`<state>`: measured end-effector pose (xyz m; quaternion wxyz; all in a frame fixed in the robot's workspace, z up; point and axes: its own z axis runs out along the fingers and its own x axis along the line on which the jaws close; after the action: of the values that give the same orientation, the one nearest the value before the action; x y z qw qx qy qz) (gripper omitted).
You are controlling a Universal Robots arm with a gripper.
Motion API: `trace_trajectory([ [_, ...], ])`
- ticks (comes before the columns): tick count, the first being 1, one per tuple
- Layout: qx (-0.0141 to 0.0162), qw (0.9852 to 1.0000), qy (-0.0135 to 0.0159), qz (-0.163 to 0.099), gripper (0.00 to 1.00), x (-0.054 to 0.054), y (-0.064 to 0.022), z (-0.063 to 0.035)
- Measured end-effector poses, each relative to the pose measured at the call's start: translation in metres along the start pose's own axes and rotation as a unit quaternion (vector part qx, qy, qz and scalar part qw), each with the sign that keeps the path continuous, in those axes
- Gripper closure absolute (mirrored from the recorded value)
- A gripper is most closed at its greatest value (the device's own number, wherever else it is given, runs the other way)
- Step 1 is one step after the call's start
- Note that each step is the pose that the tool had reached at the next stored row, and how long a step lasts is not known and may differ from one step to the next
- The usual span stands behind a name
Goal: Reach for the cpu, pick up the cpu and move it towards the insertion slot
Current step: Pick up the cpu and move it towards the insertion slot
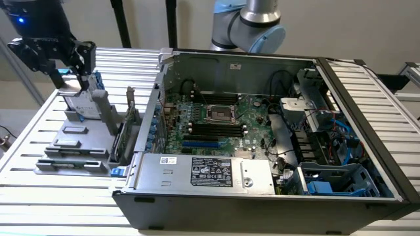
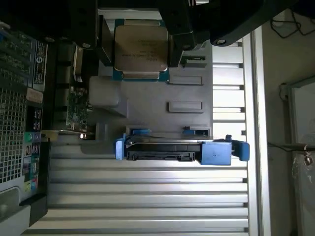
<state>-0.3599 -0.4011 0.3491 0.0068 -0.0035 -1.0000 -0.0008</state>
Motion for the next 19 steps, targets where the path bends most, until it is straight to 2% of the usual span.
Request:
trace_trajectory([
  [8,-0.0003,1.0000,0.0009,0.000,0.45,-0.036,0.0003,-0.0163],
  [19,-0.0010,1.0000,0.0010,0.000,0.45,-0.086,0.0008,-0.0274],
])
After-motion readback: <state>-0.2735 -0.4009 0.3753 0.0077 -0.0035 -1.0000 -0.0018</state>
